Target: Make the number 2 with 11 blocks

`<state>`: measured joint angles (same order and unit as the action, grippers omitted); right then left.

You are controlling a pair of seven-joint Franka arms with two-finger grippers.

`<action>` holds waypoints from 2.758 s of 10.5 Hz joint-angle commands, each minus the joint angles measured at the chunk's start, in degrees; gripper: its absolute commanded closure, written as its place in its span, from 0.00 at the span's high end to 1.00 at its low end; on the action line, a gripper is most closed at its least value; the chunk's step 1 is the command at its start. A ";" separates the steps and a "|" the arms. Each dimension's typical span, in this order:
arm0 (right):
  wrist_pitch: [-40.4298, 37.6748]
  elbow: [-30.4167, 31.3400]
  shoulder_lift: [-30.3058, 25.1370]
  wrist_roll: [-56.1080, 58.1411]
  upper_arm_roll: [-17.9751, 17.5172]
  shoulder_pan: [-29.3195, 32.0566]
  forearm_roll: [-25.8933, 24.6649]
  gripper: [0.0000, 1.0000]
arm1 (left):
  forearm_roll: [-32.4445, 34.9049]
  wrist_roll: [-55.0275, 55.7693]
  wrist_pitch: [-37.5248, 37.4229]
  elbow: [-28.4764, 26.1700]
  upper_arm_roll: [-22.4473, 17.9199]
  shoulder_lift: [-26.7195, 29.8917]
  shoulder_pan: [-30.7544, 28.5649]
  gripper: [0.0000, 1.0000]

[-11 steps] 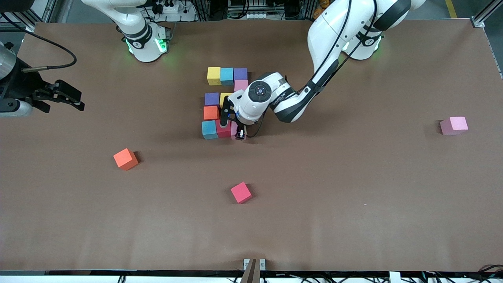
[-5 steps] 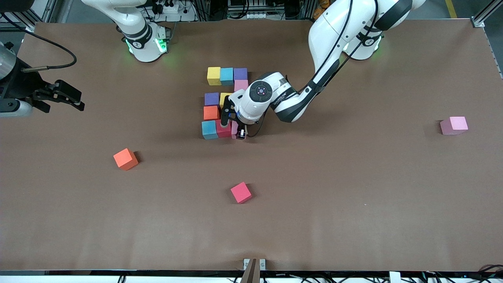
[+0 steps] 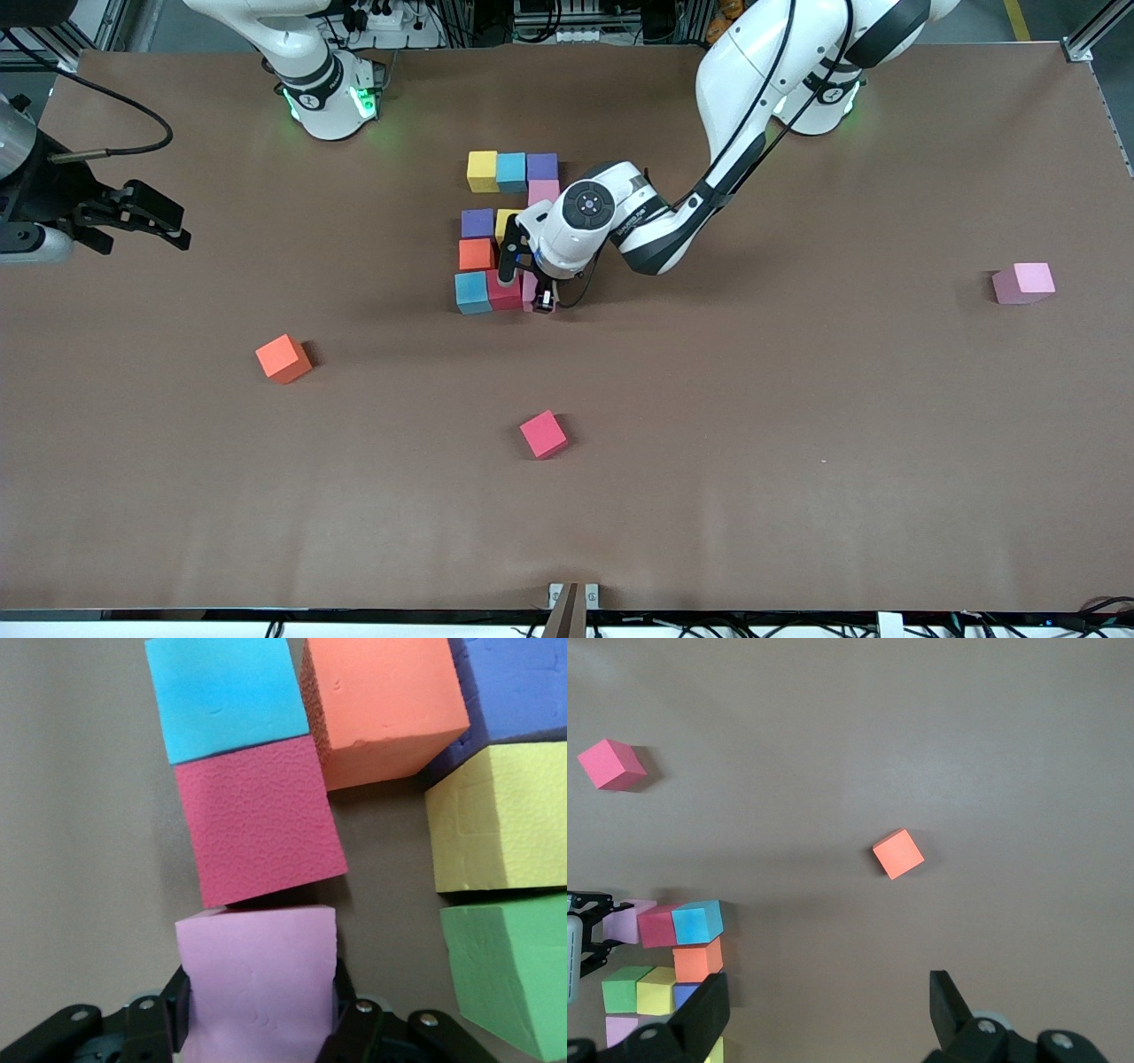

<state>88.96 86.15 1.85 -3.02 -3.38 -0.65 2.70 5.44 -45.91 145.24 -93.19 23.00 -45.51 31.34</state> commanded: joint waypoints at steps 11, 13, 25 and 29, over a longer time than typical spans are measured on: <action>0.16 0.07 -0.10 -0.32 0.13 -0.32 0.20 1.00 | 2.55 5.92 0.65 -2.61 0.29 -1.07 0.39 1.00; 0.16 0.07 -0.10 -0.32 0.13 -0.32 0.20 1.00 | 2.65 5.75 0.65 -2.61 0.38 -0.99 0.12 1.00; 0.07 0.07 -0.10 -0.32 0.13 -0.23 0.20 1.00 | 2.30 6.89 0.65 0.12 0.55 -1.16 -0.14 1.00; 0.16 0.07 -0.10 -0.32 0.13 -0.23 0.20 1.00 | 2.30 10.05 0.65 0.12 1.34 -1.16 -0.14 1.00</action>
<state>88.98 86.15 1.90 -3.02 -3.38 -0.69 2.70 6.77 -37.23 145.91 -93.32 23.82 -46.80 31.47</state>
